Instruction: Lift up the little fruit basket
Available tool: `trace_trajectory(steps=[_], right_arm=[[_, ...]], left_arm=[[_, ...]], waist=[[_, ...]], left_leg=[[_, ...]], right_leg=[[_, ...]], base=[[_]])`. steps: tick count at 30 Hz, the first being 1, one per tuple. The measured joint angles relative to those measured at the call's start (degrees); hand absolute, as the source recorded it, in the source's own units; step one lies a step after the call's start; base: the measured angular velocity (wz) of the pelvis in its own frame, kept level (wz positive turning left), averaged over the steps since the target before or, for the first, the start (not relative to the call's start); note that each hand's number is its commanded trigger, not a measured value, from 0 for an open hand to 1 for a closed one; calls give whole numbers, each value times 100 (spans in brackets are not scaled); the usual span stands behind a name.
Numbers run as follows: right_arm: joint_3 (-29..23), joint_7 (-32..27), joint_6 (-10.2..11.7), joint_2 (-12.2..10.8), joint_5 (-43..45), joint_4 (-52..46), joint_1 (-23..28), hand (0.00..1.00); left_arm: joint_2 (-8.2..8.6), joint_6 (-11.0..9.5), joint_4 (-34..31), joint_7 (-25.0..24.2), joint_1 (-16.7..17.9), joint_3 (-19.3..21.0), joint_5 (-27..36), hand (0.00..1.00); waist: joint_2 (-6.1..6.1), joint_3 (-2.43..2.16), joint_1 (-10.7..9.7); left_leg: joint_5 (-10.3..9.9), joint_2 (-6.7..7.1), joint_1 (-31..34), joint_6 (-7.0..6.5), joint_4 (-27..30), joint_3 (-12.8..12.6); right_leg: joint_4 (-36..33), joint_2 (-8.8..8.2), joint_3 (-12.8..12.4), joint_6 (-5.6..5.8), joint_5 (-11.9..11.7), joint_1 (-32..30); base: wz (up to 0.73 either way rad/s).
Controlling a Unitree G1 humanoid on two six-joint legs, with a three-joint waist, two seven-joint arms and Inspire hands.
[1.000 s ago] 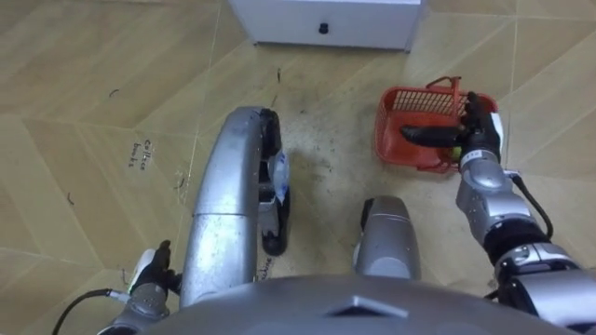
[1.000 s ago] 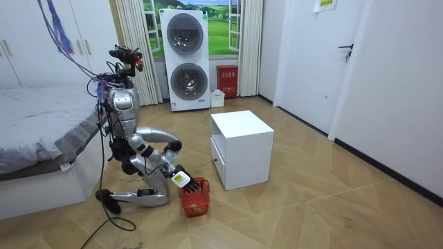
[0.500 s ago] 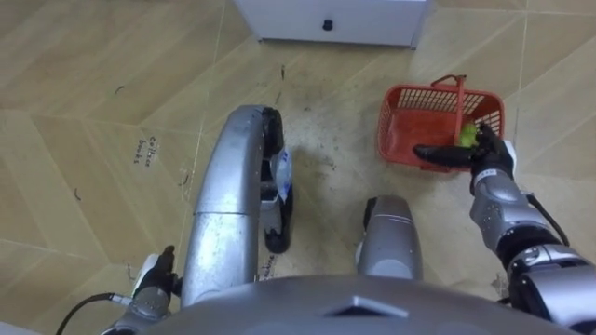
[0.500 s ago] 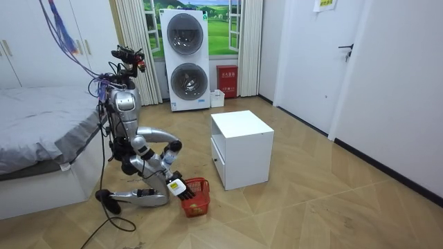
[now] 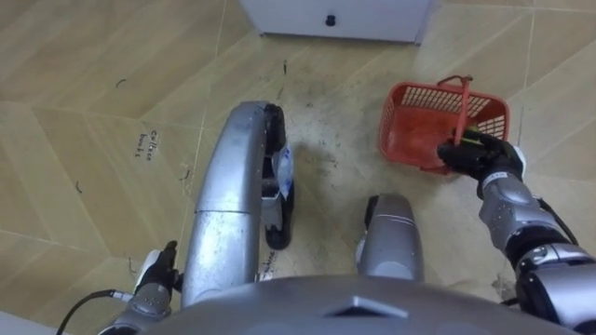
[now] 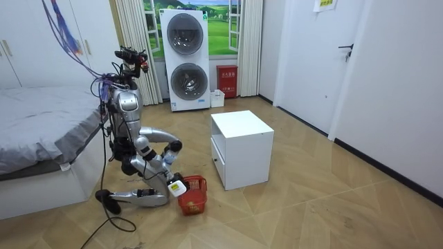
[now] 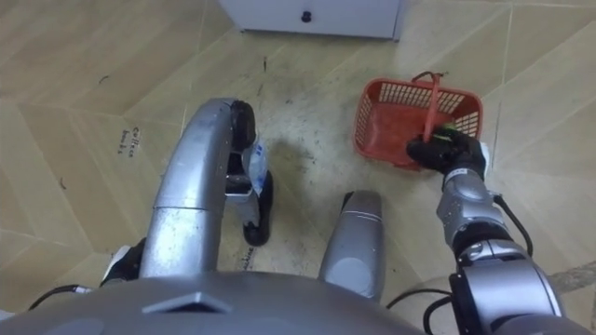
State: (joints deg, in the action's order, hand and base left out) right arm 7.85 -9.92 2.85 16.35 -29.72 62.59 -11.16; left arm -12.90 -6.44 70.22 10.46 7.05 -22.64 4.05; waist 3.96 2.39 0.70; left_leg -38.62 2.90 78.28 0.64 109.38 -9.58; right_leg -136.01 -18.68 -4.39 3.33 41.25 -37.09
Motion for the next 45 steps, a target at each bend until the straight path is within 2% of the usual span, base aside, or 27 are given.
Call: trace_trajectory(steps=[10,20,27,29,32,36,38,40,44,45], right_arm=[[9,137,-4,17,-10,1,13,100],[57,140,-5,130,2,7,11,100],[463,154,-69,124,411,46,-7,100],[521,205,-104,116,564,55,-38,100],[624,194,-111,14,771,31,-88,100],[686,199,-195,-186,1509,-367,-113,100],[690,205,-203,-225,1776,-633,-127,100],[677,193,-262,-209,2068,-1177,-37,100],[679,217,-270,-207,2189,-1904,151,100],[679,244,-268,-185,2192,-1916,164,100]], left_arm=[[-114,-7,-165,-95,9,-3,1,0],[-116,33,-166,-120,19,-4,-4,0],[-19,117,-128,-155,-251,-12,-4,0],[-17,114,-121,-221,-337,-13,-4,0],[-5,118,-99,-267,-486,2,-6,0],[-4,116,-112,-270,-771,7,-44,0],[0,114,-126,-270,-883,8,-62,0],[21,109,-175,-266,-936,137,-136,0],[2,101,-183,-215,-1087,471,-122,0],[-9,95,-124,-215,-1213,472,-130,0]], waist=[[-31,-6,69],[-49,1,135],[64,65,123],[75,71,123],[98,76,118],[219,69,30],[238,70,-51],[221,59,-249],[196,24,-415],[197,-9,-472]], left_leg=[[0,-15,5,0,-2,-11],[1,1,6,2,17,9],[13,-9,12,27,45,62],[17,-9,18,35,80,93],[16,-1,13,33,198,195],[4,180,-12,10,254,300],[-11,211,-38,-18,328,365],[-104,379,-116,-17,340,442],[-176,411,-269,-153,377,496],[-182,411,-343,-169,313,495]], right_leg=[[-1,0,17,0,0,-2],[-8,12,36,0,0,28],[-54,89,39,18,9,38],[-71,95,38,10,14,50],[-76,196,42,6,15,139],[-69,181,36,5,15,244],[-59,184,38,2,17,323],[18,169,93,3,16,500],[273,265,106,-4,25,711],[436,303,101,-5,30,751]], base=[[0],[0],[0],[-7],[-12],[-2],[-5],[7],[0],[-7]])
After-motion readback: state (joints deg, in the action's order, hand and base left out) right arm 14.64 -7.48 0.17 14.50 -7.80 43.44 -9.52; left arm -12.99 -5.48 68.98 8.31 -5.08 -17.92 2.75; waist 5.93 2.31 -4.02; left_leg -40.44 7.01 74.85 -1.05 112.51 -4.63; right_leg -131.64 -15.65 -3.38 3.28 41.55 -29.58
